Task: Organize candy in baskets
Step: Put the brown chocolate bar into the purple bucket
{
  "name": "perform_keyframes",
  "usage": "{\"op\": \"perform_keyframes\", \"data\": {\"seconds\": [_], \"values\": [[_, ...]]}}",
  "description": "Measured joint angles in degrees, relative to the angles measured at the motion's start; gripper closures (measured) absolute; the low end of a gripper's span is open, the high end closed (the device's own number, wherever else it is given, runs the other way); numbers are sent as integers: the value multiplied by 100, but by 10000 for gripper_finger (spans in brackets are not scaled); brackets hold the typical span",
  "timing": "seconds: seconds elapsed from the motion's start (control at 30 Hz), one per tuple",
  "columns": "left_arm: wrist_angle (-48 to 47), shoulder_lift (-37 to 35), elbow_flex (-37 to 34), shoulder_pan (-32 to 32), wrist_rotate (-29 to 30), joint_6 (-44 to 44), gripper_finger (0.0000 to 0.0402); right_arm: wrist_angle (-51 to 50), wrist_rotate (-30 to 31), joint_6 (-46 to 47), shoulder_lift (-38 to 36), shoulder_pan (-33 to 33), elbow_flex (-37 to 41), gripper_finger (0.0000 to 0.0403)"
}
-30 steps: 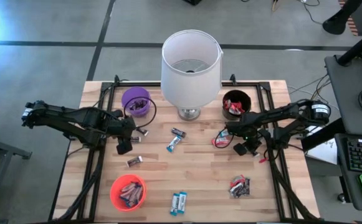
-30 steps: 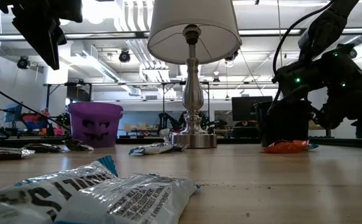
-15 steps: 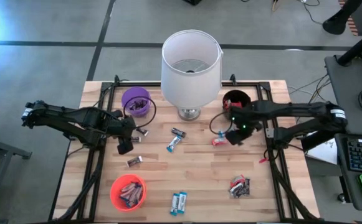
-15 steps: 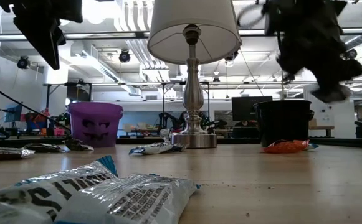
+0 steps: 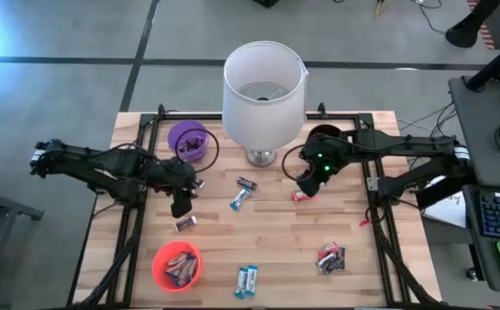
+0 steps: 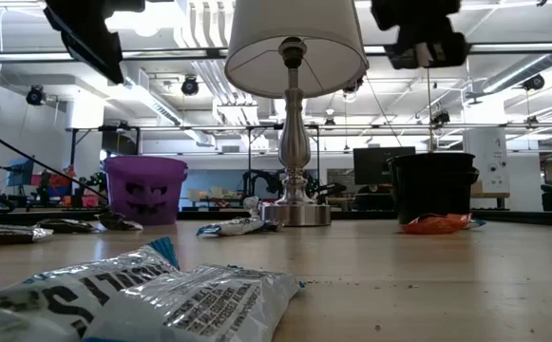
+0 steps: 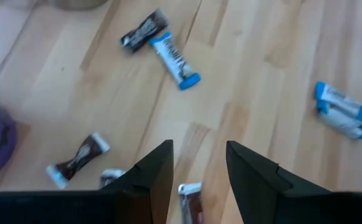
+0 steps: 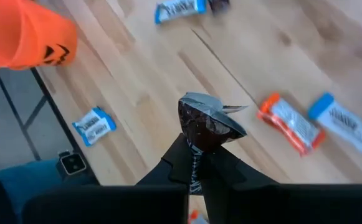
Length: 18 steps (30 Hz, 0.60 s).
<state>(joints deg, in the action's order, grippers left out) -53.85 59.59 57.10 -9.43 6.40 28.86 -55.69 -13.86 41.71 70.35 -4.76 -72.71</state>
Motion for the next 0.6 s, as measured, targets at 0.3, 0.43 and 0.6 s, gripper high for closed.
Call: {"op": "perform_keyframes", "data": {"seconds": [0.3,0.43,0.6], "values": [[150,0,551,6,-386,-49,272,261,50,-564,1088,244,-1151,390],[134,40,1103,6,-893,-142,259,239,50,-710,1607,430,-1694,390],[137,193,1795,4,-1005,-667,228,468,83,-1069,2112,706,-2377,390]]}}
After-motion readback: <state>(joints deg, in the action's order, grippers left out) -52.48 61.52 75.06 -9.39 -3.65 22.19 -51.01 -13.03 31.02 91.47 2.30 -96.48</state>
